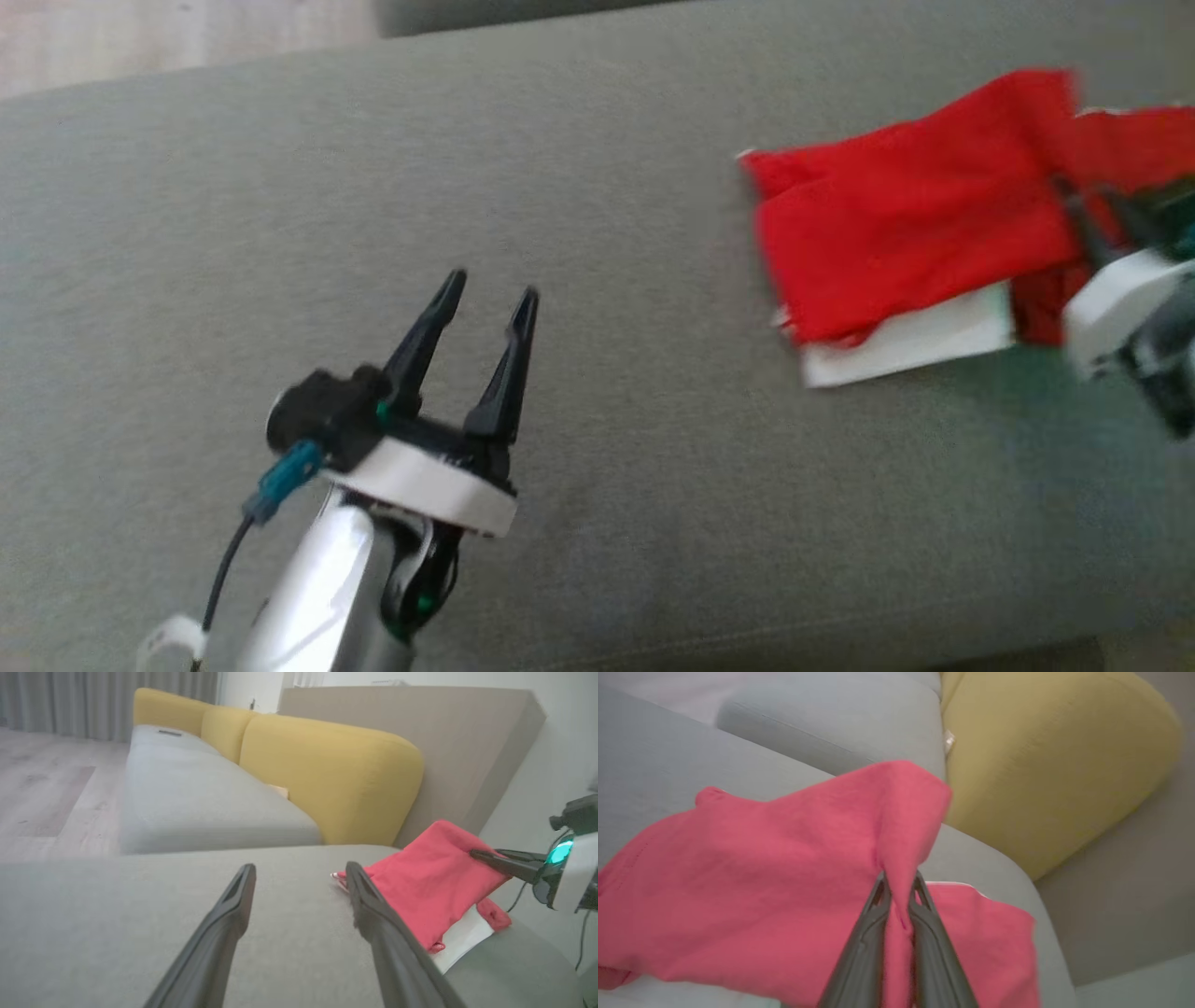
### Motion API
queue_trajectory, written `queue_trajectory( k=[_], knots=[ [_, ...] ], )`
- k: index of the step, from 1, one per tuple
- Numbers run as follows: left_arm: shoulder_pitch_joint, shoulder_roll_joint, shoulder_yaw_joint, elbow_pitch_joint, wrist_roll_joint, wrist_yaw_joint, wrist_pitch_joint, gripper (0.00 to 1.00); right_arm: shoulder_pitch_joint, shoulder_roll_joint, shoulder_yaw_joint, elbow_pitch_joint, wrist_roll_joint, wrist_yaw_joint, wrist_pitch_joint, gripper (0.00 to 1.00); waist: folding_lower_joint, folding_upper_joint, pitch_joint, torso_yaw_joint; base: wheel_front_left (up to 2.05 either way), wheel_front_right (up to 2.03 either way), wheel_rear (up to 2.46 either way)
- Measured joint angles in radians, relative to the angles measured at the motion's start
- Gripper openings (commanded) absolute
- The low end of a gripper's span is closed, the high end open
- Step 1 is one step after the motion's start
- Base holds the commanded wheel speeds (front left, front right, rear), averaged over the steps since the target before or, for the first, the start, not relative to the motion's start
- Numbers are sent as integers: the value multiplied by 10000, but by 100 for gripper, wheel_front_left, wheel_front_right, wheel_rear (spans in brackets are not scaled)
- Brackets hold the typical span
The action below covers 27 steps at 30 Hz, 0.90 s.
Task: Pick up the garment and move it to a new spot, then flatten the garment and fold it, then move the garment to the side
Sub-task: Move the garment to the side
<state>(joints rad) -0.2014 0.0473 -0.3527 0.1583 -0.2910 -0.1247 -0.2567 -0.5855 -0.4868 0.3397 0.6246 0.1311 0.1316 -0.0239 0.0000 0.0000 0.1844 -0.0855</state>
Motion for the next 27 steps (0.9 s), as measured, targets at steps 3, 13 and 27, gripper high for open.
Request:
queue_trajectory(
  k=[3, 13, 27],
  knots=[
    [-500, -4, -257, -111, 96, 0, 0, 100, -256, -600, -328, -15, 6, 0, 134, 0, 0, 0, 334, -347, 0, 0, 0],
    [-1453, -13, -729, -192, 345, 0, 0, 100, -1055, -1363, -1601, 1020, -351, 0, 111, 0, 1, 0, 1651, -912, 0, 0, 0],
    [-1941, 38, -951, -224, 343, 0, 0, 100, -1459, -1394, -3586, 2102, -1448, 0, -499, 100, 1, 0, 2563, -644, 0, 0, 0]
  ],
)
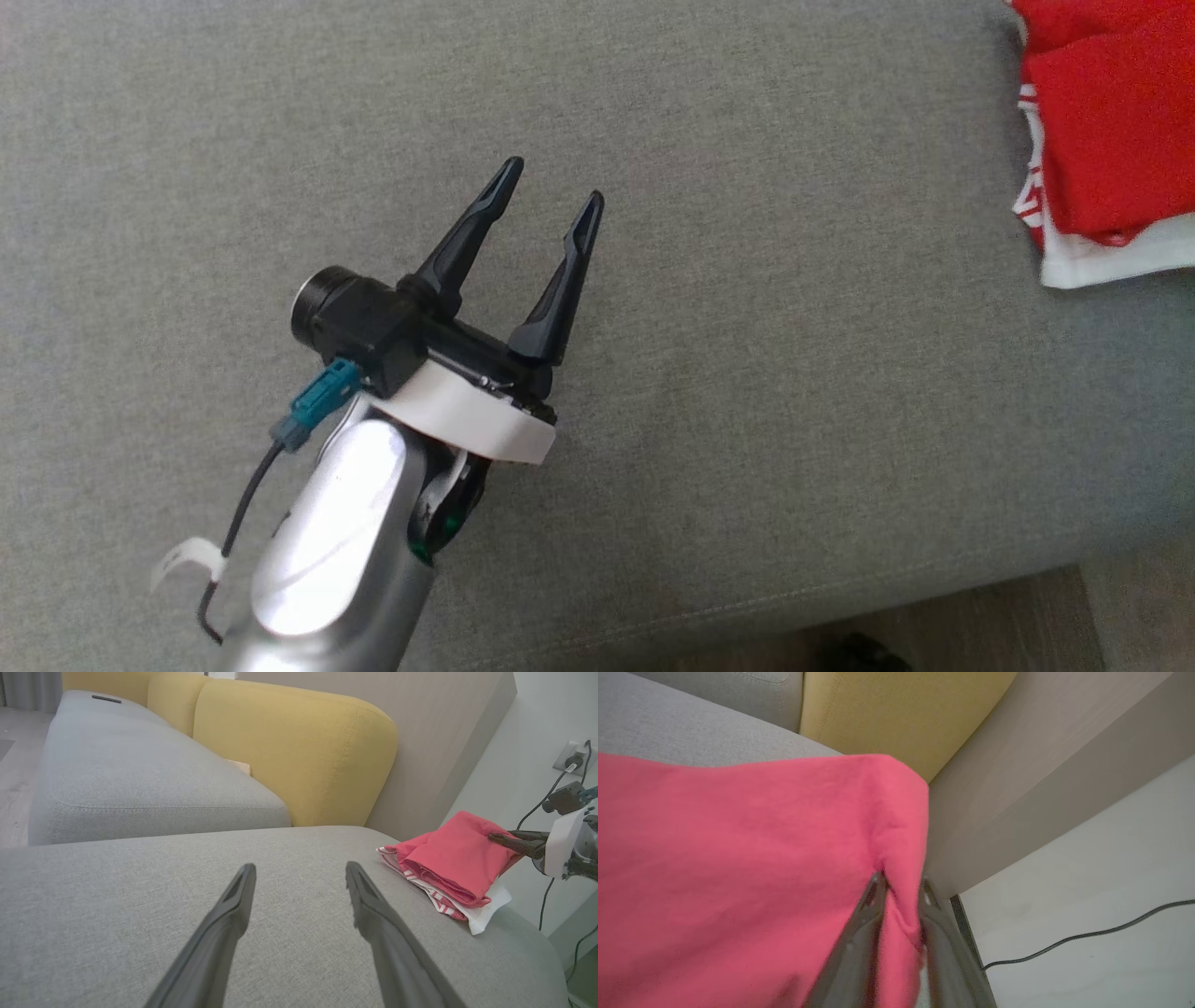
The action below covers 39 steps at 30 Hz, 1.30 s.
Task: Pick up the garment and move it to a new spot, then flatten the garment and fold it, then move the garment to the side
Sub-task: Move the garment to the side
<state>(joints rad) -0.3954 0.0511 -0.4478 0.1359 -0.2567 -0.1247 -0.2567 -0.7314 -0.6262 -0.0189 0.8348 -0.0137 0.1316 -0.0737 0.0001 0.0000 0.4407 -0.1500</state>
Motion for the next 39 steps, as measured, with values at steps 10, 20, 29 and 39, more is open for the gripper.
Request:
queue_trajectory(
  k=[10, 20, 29, 39],
  knots=[
    [98, -8, 148, 107, -104, 0, -2, 100, 47, 1005, -748, -364, -583, 0, -102, 100, -1, 0, -887, 49, 0, 0, 0],
    [1229, -31, 1139, -40, -278, 0, -2, 100, 850, 2662, -165, -2299, 765, 0, -602, 100, -2, 0, -2256, 354, 0, 0, 0],
    [2184, -36, 1973, -115, -307, 0, -2, 100, 2993, 3829, 203, -4399, 2098, 0, -1233, 100, -2, 0, -3197, 999, 0, 0, 0],
    [3241, -35, 2336, 82, -541, 0, 0, 100, 5189, 5390, 351, -5285, 2600, 0, -1670, 100, -2, 0, -3878, 1574, 0, 0, 0]
  ],
)
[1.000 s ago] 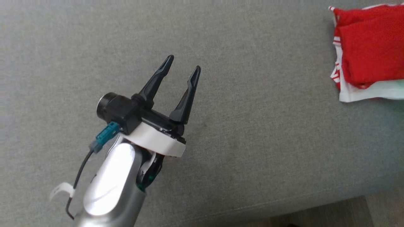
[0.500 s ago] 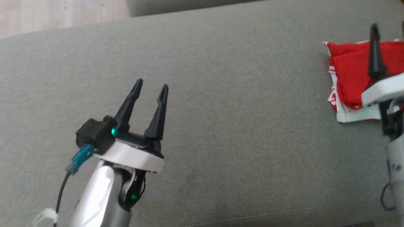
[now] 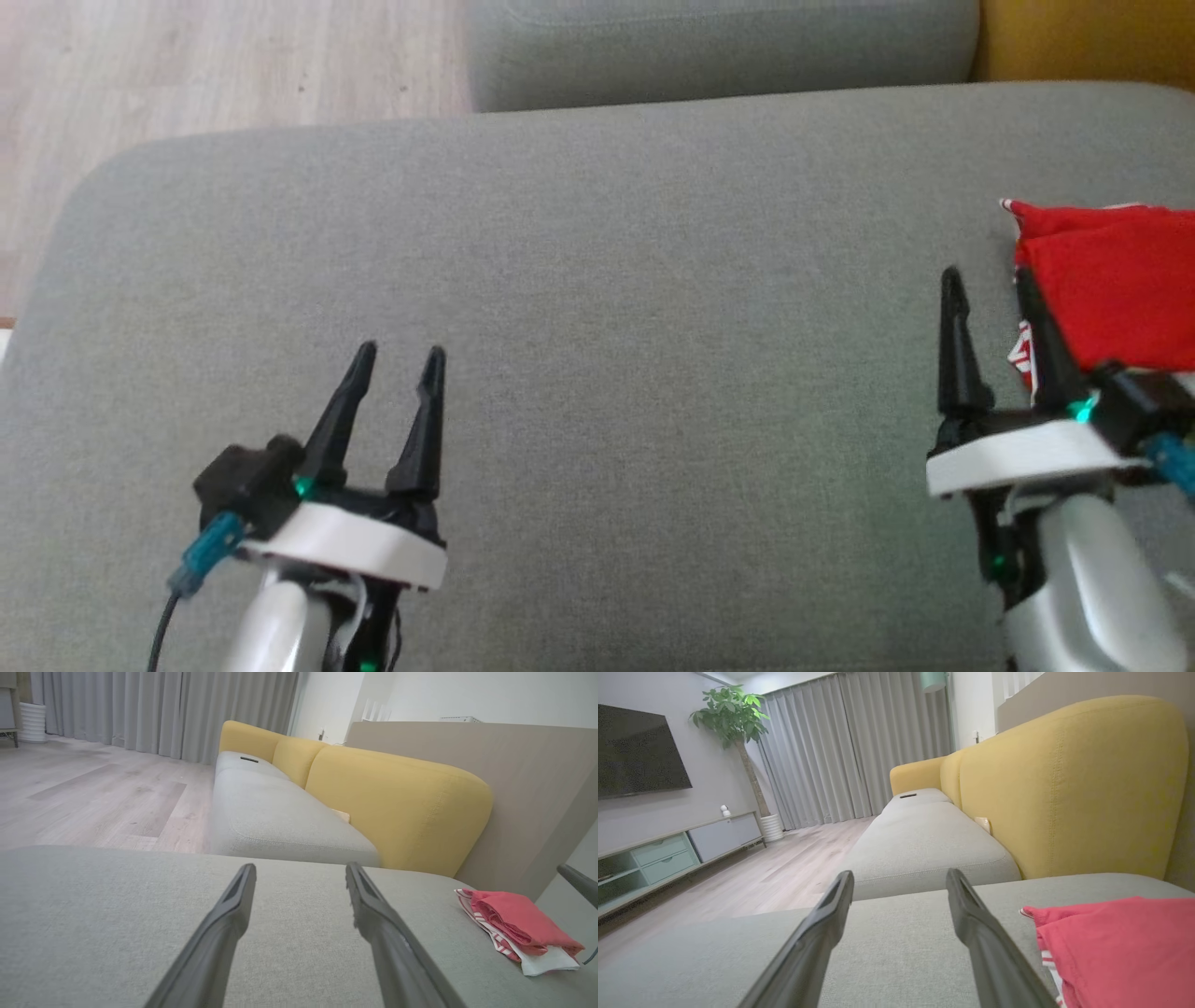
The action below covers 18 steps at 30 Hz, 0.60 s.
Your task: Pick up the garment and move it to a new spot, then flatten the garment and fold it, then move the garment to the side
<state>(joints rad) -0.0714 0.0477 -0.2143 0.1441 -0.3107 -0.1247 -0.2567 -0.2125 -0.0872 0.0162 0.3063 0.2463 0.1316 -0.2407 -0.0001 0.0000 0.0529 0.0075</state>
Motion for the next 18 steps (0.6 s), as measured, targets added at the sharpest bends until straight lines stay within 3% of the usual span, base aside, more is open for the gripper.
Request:
queue_trajectory(
  k=[18],
  knots=[
    [459, 2, 376, 128, -121, 58, 0, 100, 956, 357, 174, -290, -178, 0, -92, 100, 0, 0, -299, 65, 0, 0, 0]
  ],
)
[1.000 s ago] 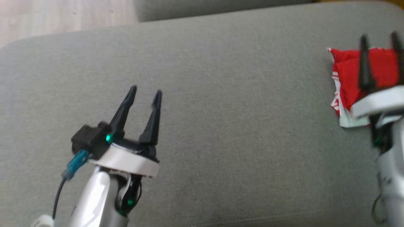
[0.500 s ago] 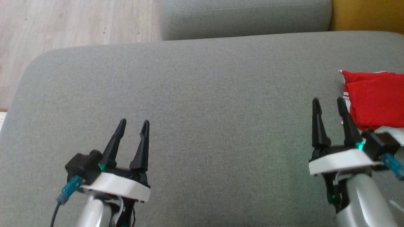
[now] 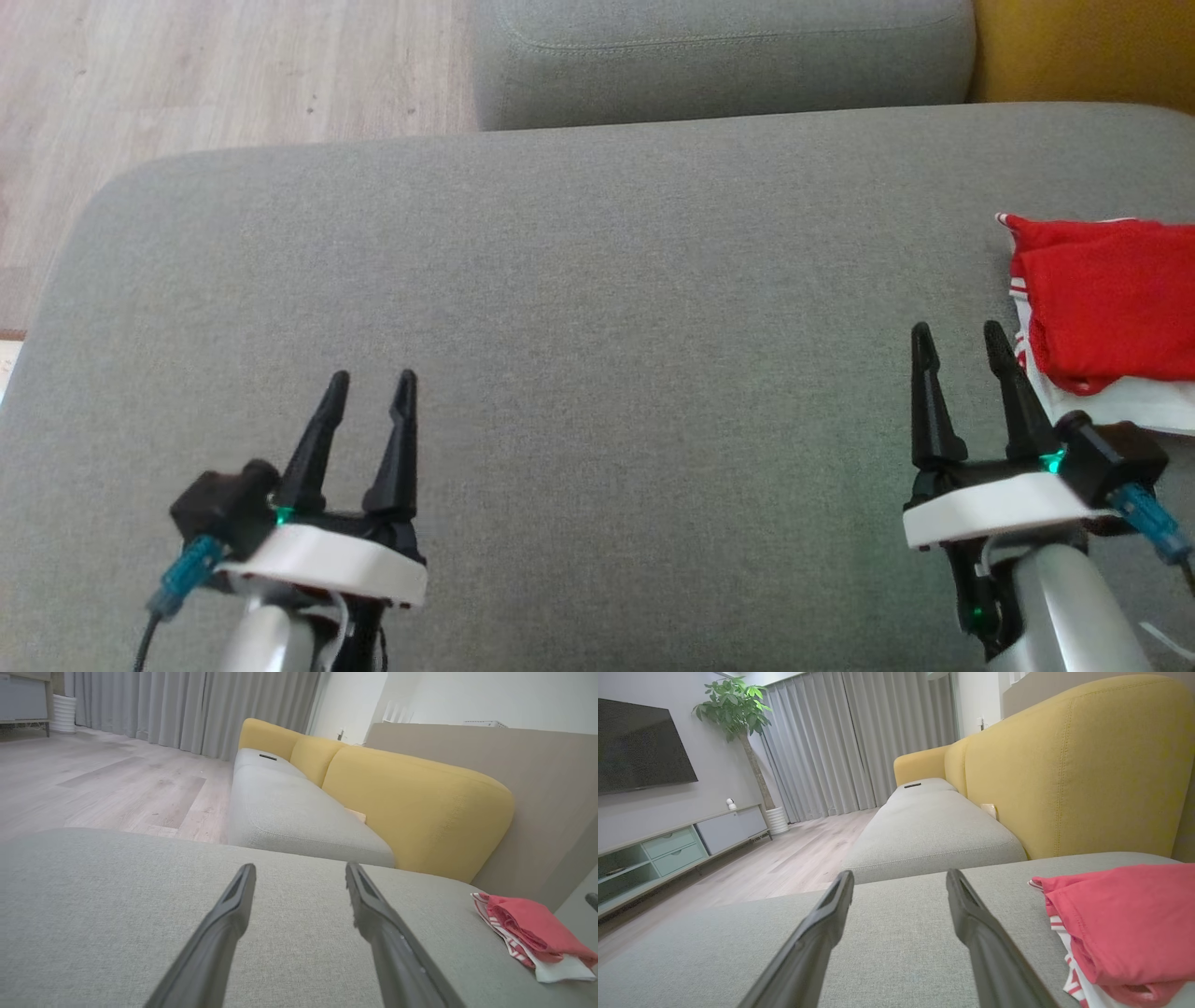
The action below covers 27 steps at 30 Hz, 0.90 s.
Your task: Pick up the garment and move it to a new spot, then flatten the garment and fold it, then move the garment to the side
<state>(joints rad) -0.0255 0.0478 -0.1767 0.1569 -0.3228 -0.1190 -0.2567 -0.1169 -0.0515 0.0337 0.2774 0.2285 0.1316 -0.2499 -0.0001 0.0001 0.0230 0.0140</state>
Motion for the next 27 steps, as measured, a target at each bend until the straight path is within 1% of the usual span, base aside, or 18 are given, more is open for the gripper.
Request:
queue_trajectory(
  k=[3, 6, 11, 16, 22, 25, 27],
  knots=[
    [-1, 2, 92, -19, -226, 132, 0, 100, 2, 0, 90, -6, 0, 0, 0, 100, 0, 0, 7, -28, 0, 0, 0],
    [-1, 2, 94, -23, -111, 144, 0, 100, 2, 8, 151, -6, 2, 0, 0, 100, 0, 0, 12, -54, 0, 0, 0],
    [-4, 0, 104, 44, -111, 408, 0, 100, 2, 8, 151, -6, 4, 0, 0, 100, 0, 0, 3, -101, 0, 0, 0],
    [-12, 0, 56, 157, 98, 403, 0, 100, 3, 10, 161, -6, 4, 0, 0, 100, 0, 0, -7, -126, 0, 0, 0],
    [-12, 0, 119, 240, 17, 416, 0, 100, 3, 10, 178, -6, 4, 0, 0, 100, 0, 0, -14, -133, 0, 0, 0],
    [-12, 2, 249, 234, 52, 673, 0, 100, 3, 10, 211, -27, 105, 0, 0, 100, 0, 0, -25, -140, 0, 0, 0],
    [-12, 0, 253, 213, 52, 698, 0, 100, 3, 10, 232, -59, 105, 0, 0, 100, 0, 0, -25, -146, 0, 0, 0]
  ],
)
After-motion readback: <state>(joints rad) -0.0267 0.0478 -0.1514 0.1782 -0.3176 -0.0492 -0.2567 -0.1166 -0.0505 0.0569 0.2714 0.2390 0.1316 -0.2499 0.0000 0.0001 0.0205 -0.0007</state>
